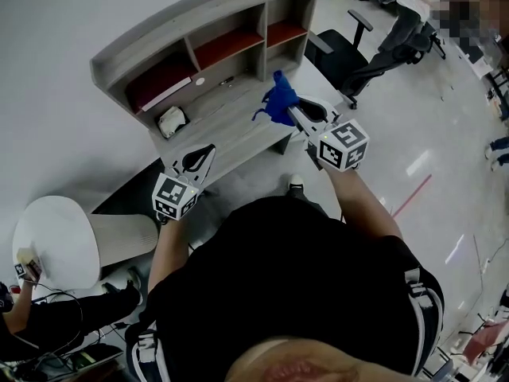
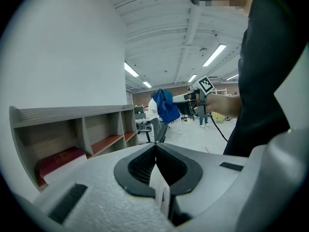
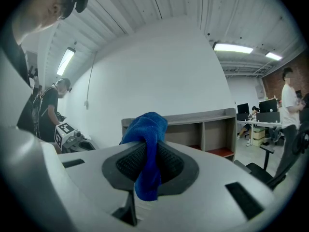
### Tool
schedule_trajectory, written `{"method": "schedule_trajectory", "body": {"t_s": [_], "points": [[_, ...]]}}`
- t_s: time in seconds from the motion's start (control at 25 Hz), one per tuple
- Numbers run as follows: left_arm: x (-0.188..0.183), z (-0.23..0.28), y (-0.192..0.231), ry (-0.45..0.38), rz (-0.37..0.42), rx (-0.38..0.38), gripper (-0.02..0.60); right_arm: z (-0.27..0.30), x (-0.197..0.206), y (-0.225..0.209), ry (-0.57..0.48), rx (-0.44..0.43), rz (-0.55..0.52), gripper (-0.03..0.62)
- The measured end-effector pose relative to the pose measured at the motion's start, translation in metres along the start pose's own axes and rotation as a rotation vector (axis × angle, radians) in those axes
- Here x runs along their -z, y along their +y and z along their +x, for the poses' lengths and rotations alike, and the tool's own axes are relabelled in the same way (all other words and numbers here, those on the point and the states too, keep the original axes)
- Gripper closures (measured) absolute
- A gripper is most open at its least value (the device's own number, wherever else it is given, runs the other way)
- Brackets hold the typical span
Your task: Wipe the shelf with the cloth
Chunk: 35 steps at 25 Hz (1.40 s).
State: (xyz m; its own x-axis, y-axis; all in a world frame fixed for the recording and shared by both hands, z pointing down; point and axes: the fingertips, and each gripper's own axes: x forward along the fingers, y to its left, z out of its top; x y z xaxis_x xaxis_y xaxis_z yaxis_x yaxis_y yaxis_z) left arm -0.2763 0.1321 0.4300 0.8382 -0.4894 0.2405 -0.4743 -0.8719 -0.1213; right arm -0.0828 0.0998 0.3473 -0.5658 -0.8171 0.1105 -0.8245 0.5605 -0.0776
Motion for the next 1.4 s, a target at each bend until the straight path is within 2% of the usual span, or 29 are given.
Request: {"method": "schedule_trajectory", "body": {"t_s": [0.12,0.4,0.6,0.76,0.92,1.4], "points": [[-0.004,0.012,0.002,0.005,0.024,-0.008,0.565,-0.001,0.001,-0.011,-0.005,0.000,-0.003,0.536],[-0.017,0.050,0.011,-0.006,0.015,-0.056,0.565,-0.006,-0.009,-0.053,-0.013,-0.012,-0.031,0.536],[-0.019,0.086,-0.001,0.020,0.036,-0.032,0.565,-0.007,-0.014,-0.089,-0.015,-0.020,-0.036,0.536],[-0.025,0.107,0.005,0.008,0.002,-0.056,0.565,-0.005,-0.014,-0.112,-0.010,-0.031,-0.031,0.536],[-0.032,0.131,0.005,0.004,-0.012,-0.043,0.565,-0.004,-0.015,-0.133,-0.009,-0.037,-0.025,0.536],[-0.037,0.176,0.000,0.015,-0.021,-0.004,0.565,-0.013,-0.006,-0.174,0.004,-0.008,0.005,0.536]]}}
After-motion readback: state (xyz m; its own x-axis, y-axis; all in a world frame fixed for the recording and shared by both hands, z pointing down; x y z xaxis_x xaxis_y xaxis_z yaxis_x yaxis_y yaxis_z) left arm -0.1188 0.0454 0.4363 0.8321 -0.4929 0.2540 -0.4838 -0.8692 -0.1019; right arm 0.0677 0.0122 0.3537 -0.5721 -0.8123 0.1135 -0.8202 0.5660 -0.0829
